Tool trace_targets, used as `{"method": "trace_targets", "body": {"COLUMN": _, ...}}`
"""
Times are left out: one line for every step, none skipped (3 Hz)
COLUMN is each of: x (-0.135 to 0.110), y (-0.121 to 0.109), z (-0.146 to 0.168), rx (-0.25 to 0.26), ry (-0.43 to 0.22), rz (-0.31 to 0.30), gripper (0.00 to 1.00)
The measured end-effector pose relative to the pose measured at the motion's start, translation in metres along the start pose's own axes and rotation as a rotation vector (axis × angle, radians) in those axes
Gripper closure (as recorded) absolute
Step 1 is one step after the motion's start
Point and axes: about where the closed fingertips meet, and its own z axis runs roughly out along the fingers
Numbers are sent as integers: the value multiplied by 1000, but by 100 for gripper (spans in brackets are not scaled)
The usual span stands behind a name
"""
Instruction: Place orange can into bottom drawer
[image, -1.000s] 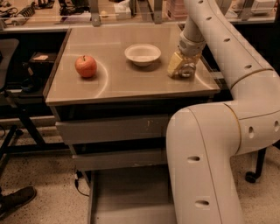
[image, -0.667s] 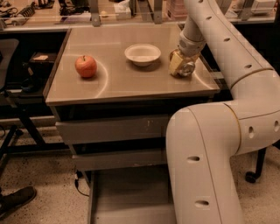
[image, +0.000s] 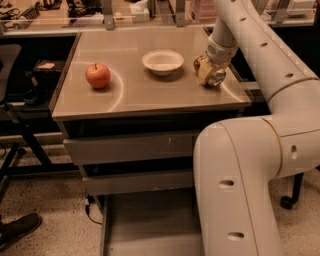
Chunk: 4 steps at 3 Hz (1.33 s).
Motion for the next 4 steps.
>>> {"method": "trace_targets", "body": {"x": 15, "y": -6, "z": -18, "rx": -6, "ry": -22, "rz": -18, "gripper": 100}}
{"method": "trace_targets", "body": {"x": 83, "y": -2, "z": -26, "rx": -64, "ry": 5, "rz": -14, "gripper": 100}}
{"method": "trace_targets", "body": {"x": 87, "y": 2, "z": -33, "rx": -60, "ry": 5, "rz": -20, "gripper": 100}}
{"method": "trace_targets", "body": {"x": 109, "y": 19, "z": -51, "rx": -64, "ry": 25, "rz": -2, "gripper": 100}}
